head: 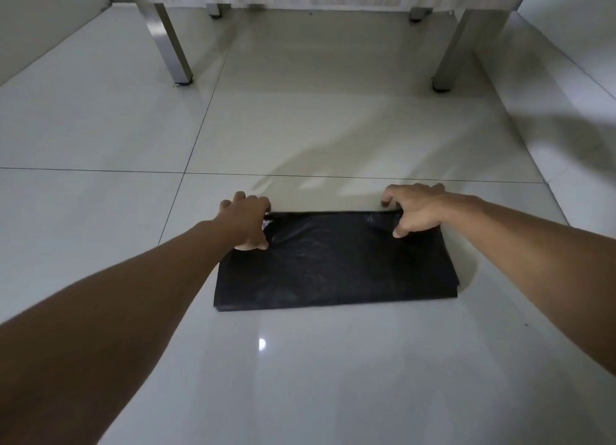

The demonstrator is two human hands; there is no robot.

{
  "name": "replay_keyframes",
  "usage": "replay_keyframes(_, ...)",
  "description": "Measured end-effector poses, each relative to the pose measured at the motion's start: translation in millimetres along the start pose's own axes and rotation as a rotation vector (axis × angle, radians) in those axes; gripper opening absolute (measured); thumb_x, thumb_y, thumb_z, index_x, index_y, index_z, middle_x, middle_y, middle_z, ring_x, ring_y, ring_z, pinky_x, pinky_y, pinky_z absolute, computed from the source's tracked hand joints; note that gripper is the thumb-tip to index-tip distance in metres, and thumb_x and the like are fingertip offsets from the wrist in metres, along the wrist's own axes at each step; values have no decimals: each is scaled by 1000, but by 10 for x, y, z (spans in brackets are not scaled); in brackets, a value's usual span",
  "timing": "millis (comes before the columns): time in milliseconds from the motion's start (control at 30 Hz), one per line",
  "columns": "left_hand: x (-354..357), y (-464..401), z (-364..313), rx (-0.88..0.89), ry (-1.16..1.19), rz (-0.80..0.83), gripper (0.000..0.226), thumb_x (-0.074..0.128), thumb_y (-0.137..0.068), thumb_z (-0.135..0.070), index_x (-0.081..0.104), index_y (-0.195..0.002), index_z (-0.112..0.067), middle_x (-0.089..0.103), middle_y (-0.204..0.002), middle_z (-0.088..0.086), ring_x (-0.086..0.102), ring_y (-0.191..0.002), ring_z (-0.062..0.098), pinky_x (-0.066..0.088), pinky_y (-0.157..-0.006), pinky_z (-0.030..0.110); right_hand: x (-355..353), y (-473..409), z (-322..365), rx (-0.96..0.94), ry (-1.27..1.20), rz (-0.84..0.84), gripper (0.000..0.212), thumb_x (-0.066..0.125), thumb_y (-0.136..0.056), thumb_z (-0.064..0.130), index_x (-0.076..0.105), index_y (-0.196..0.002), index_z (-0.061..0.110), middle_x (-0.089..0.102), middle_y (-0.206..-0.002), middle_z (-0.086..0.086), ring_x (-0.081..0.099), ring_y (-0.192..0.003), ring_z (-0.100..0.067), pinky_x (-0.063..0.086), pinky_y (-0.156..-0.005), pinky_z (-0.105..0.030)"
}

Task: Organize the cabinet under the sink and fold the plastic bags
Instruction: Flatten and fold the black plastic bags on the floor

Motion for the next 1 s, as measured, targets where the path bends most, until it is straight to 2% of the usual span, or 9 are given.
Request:
replay_keyframes(167, 62, -63, 3, 32, -11, 123, 46, 82, -72, -27, 55, -108, -18, 51, -114, 7, 52, -107, 27, 46, -81, 35, 70, 89, 72, -36, -82, 97, 31, 83, -74, 23, 61, -94, 12, 62, -89, -2, 56, -72, -17, 41, -60, -28)
replay_keyframes(300, -146, 1, -105, 113, -41, 120, 28, 79, -76, -20, 53, -86, -19, 53, -92, 1, 51, -89, 23, 39, -70, 30, -67, 217, 31, -57, -189, 72, 44, 84, -73, 20, 58, -108, 22, 63, -96, 0, 63, -85, -19, 46, -65, -28)
replay_keyframes(367, -404, 62, -117, 127, -31, 42, 26, 78, -77, -18, 52, -84, -20, 51, -86, -1, 50, -85, 22, 37, -69, 29, -317, 272, -6, -111, -177, -63, 44, 82, -75, 23, 62, -115, 24, 59, -103, 1, 58, -93, -20, 42, -67, -28)
replay_keyframes(467, -842, 192, -105, 154, 31, -175, 19, 68, -84, -10, 54, -94, -19, 58, -86, 2, 54, -78, 22, 44, -66, 33, -761, 487, -101, -185, -251, -401, 24, 77, -79, 15, 67, -101, 15, 59, -93, 2, 56, -86, -21, 38, -67, -26)
replay_keyframes(633, -1011, 534, -110, 195, -94, -622, 47, 50, -87, -1, 55, -126, -26, 68, -93, 10, 60, -77, 36, 44, -68, 36, -796, 993, -160, -305, -226, -860, 28, 72, -63, -4, 55, -77, 13, 54, -70, -1, 56, -64, -33, 46, -58, -35)
replay_keyframes(767, -400, 766, -339, 415, -256, -707, 44, 52, -69, 8, 73, -105, -5, 73, -101, 15, 73, -80, 31, 58, -59, 36, -113, 963, -69, -347, -62, -744, 39, 69, -53, -10, 51, -78, 13, 56, -74, -8, 58, -63, -32, 47, -50, -38)
replay_keyframes(867, 168, 788, -310, 390, -328, -571, 58, 82, -43, 12, 74, -99, 0, 73, -99, 18, 73, -81, 31, 58, -55, 37, 387, 833, -74, -279, 48, -471, 38, 53, -68, -12, 40, -86, 19, 52, -84, -2, 49, -73, -25, 45, -60, -36)
replay_keyframes(933, 421, 774, -268, 330, -310, -443, 73, 89, -38, 5, 71, -109, 2, 70, -110, 20, 71, -95, 34, 59, -70, 42, 506, 837, -69, -257, 73, -378, 38, 52, -70, -7, 38, -91, 21, 48, -89, 4, 44, -77, -19, 37, -62, -31)
replay_keyframes(1000, 500, 812, -259, 265, -300, -332, 74, 84, -55, -15, 63, -125, -3, 60, -131, 17, 59, -119, 33, 50, -96, 46, 541, 849, -81, -234, 77, -302, 38, 59, -67, 4, 40, -93, 24, 45, -89, 8, 46, -80, -17, 36, -65, -28)
Point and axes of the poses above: each hand's wrist, its own y-axis away from the middle knuckle, its own x-axis out of the palm, z = x × y, the point moved 10 cm from there along -y, towards the middle knuckle
